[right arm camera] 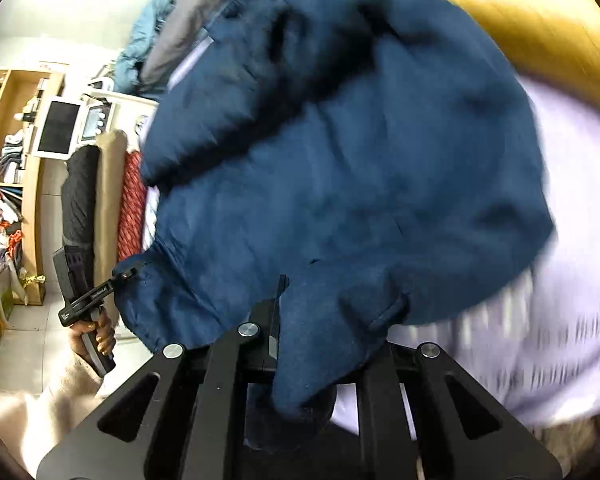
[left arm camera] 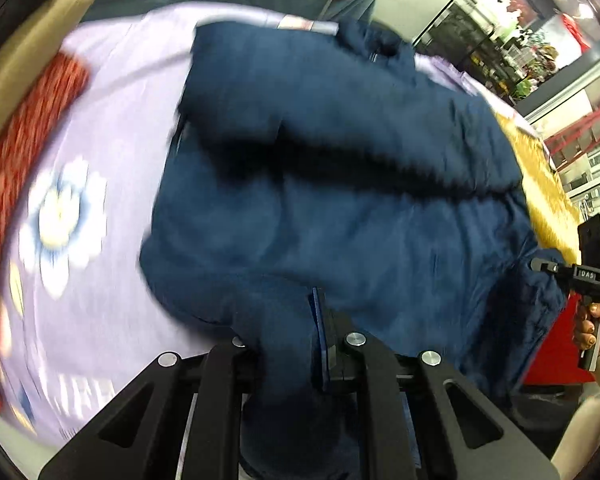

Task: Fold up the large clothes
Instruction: 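Grasp the jacket hem with both grippers and fold it up toward the collar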

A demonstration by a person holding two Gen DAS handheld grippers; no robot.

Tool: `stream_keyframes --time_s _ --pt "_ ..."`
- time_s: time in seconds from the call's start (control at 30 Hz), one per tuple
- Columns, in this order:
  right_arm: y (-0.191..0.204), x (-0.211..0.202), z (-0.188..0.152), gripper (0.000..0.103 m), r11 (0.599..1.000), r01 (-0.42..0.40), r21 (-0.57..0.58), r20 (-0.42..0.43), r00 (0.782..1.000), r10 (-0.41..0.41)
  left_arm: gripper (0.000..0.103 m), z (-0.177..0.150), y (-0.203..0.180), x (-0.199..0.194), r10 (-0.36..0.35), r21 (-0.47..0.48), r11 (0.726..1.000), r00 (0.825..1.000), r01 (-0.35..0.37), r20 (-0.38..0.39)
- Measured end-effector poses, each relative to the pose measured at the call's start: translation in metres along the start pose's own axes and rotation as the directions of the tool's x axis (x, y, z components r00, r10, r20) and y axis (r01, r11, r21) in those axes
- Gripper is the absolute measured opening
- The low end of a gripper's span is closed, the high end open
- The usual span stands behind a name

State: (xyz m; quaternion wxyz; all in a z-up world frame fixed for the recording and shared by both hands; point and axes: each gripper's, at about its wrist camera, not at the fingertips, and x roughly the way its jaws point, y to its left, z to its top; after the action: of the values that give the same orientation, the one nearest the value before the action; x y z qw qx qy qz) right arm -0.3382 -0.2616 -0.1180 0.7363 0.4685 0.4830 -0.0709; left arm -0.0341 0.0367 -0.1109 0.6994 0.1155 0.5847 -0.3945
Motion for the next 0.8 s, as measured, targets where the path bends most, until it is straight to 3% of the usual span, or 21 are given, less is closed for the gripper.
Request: stream_keyframes --time_s 0.17,0.4,0.6,0.8 --pt "0.021 -0.016 0.06 0.012 0.999 -0.013 -0.03 0.113 0.993 0.016 0.013 0.049 0.009 -0.02 0.049 0.02 0.999 0.994 -0.051 0.093" --pt "0.006 -0.057 0.119 0.012 0.998 -0.044 0.052 0.267 0.963 0.029 0.013 0.095 0.042 -0.037 0.078 -0.102 0.993 0.983 -0.062 0.169" --pt "-0.004 -0.065 0.138 0.012 0.991 -0.052 0.124 0.315 0.949 0.01 0.013 0.115 0.044 -0.028 0.136 -0.179 0.978 0.975 -0.104 0.177" --pt "-0.001 -0.063 0.149 0.012 0.99 -0.025 0.138 0.318 0.948 -0.02 0.013 0.136 0.039 -0.02 0.159 -0.151 0.98 0.971 -0.132 0.18"
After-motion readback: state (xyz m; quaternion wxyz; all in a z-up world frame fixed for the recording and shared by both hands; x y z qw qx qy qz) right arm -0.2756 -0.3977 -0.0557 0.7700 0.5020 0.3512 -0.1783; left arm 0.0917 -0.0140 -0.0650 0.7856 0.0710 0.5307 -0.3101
